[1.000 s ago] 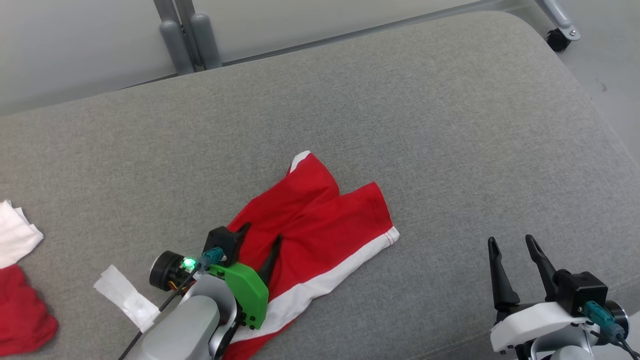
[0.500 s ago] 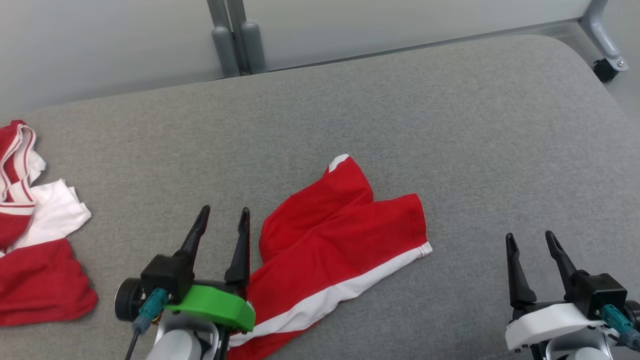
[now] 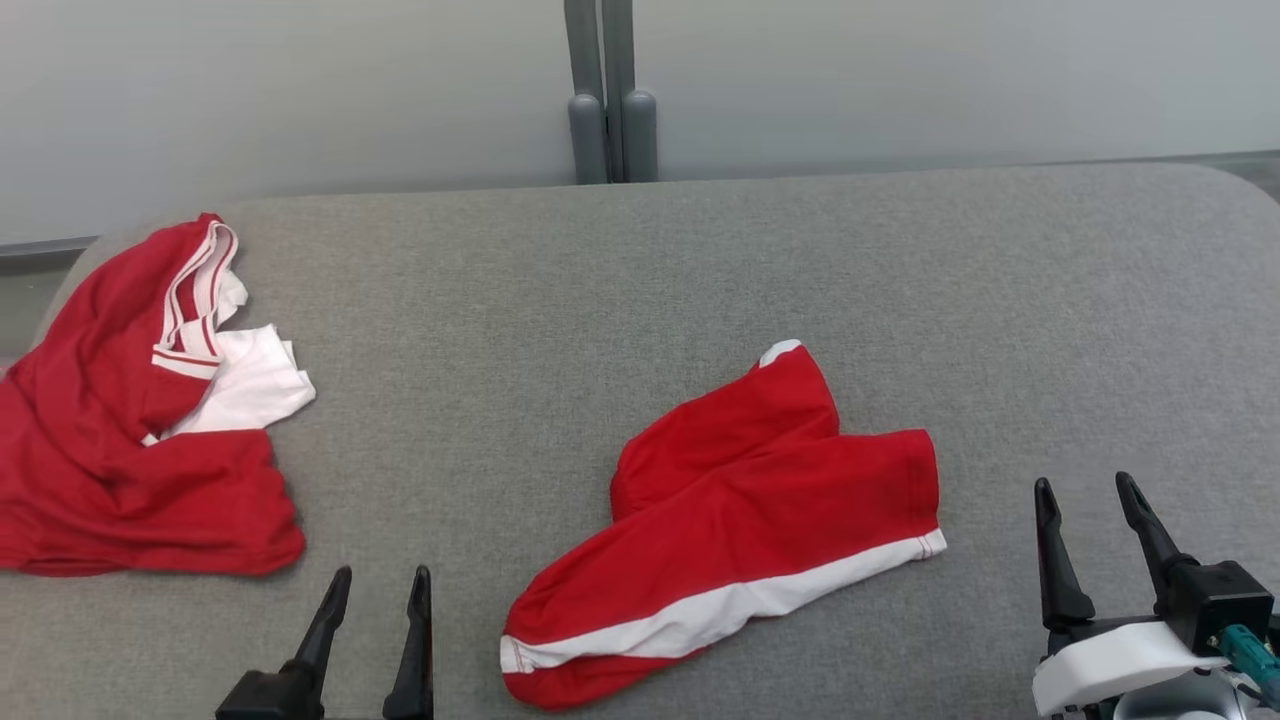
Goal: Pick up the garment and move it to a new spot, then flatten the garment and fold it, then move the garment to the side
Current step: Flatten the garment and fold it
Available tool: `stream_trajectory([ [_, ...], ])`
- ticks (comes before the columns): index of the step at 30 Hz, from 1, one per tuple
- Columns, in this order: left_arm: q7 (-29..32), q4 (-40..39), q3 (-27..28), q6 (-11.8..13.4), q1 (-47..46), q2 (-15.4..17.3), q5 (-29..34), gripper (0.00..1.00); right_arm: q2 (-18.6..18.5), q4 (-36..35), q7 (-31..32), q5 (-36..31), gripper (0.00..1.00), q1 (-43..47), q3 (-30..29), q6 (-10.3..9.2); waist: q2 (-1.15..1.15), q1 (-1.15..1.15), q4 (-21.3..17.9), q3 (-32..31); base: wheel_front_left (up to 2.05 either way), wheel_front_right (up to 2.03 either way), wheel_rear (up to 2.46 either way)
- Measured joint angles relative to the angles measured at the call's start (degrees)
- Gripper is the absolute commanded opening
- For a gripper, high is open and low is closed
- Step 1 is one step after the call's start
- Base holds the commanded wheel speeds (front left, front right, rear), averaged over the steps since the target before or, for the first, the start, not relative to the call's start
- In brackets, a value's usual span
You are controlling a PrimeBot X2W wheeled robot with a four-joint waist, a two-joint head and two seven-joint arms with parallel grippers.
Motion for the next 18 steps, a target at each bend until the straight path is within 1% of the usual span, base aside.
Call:
stream_trajectory([
  [5, 0.00, 2.80, 4.44, -1.47, 1.81, -0.55, 2.10, 1.00, 0.30, 0.64, 0.00, -0.29, 1.00, 0.56, 1.32, 0.00, 0.00, 0.00, 1.77, -1.55, 0.00, 0.00, 0.00],
  [9, -0.01, 2.93, 8.14, -1.92, 1.82, -1.37, 3.34, 1.00, 0.56, 1.10, 0.00, -0.42, 1.00, 0.97, 2.08, 0.00, 0.00, 0.00, 2.36, -2.18, 0.00, 0.00, 0.00],
  [13, 0.00, 3.68, 9.59, -2.30, 1.81, -1.93, 4.14, 1.00, 0.87, 1.83, 0.00, -0.42, 1.00, 1.68, 2.99, 0.00, 0.00, 0.00, 2.02, -2.19, 0.00, 0.00, 0.00],
  [18, 0.00, 4.23, 10.05, -2.54, 1.66, -2.36, 4.72, 1.00, 1.08, 2.34, 0.00, -0.37, 1.00, 1.68, 3.67, 0.01, 0.00, 0.00, 1.14, -1.97, 0.00, 0.00, 0.00],
])
